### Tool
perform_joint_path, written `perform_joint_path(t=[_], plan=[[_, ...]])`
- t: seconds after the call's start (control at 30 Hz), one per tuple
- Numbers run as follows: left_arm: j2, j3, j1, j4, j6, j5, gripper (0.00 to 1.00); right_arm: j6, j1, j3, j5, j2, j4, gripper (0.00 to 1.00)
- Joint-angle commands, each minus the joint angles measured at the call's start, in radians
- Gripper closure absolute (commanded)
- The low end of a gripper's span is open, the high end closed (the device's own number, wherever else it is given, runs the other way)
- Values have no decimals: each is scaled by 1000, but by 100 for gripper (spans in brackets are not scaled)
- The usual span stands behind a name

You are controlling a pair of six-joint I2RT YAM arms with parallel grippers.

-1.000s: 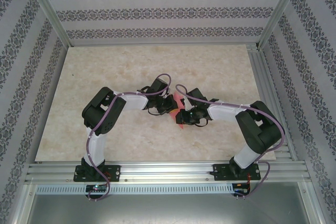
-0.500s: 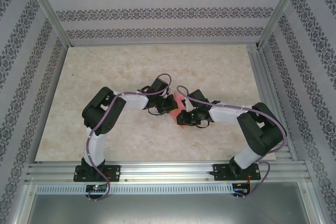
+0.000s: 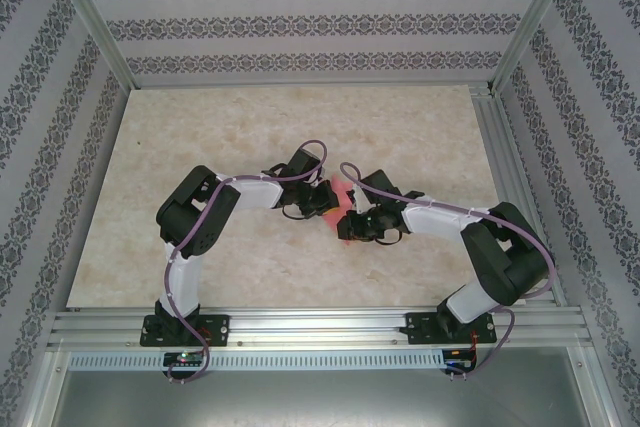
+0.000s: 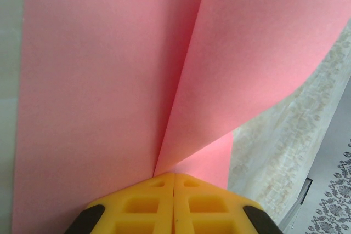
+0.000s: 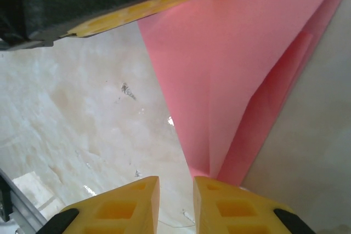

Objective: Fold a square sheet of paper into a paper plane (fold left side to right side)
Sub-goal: Fourth fold the wing at the center of the table.

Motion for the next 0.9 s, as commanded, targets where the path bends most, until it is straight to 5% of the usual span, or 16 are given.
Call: perform_joint_path(t=[0.0, 0.87], plan=[[58, -16, 0, -130, 27, -99, 90, 13, 17, 11, -37, 7, -2, 76], [70, 2, 0, -147, 32, -102, 91, 3, -26, -49, -44, 55, -19, 78]])
